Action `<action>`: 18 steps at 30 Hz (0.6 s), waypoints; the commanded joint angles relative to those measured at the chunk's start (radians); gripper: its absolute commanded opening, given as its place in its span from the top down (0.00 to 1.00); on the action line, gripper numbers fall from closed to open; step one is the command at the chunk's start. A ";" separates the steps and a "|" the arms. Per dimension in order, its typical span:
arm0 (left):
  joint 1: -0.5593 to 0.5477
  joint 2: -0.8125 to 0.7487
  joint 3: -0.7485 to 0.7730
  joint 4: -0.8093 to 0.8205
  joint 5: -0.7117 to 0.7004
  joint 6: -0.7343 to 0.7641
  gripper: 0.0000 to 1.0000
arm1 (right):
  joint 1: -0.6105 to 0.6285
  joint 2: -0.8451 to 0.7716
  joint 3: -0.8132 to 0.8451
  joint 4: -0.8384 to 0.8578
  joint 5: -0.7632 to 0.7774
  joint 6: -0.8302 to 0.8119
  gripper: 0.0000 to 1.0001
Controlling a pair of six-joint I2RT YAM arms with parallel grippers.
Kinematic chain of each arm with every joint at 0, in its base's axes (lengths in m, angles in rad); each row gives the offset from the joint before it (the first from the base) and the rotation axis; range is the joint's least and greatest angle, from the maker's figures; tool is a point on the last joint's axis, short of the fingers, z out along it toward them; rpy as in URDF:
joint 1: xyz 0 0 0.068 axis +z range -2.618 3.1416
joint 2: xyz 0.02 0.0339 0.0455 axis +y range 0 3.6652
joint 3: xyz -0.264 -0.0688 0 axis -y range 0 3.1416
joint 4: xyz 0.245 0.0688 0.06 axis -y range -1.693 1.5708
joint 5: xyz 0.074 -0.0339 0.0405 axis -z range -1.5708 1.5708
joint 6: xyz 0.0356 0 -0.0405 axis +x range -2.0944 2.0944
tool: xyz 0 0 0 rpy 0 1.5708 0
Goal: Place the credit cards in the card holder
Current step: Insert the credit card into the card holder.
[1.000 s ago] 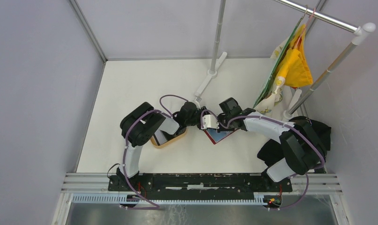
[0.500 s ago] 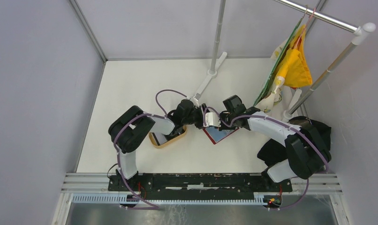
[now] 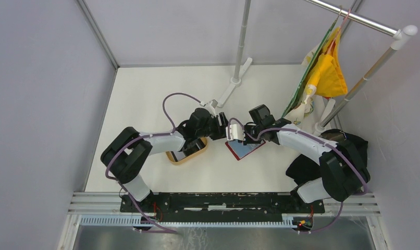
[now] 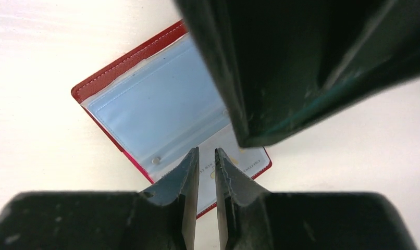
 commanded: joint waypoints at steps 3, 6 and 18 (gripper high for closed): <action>0.003 -0.187 -0.010 -0.107 -0.093 0.169 0.29 | -0.008 -0.022 0.032 -0.007 -0.013 -0.010 0.77; 0.004 -0.251 -0.019 -0.154 -0.134 0.220 0.25 | -0.009 -0.025 0.032 -0.008 -0.017 -0.011 0.77; 0.004 -0.494 -0.080 -0.341 -0.329 0.357 0.16 | -0.014 -0.044 0.031 -0.009 -0.042 -0.019 0.76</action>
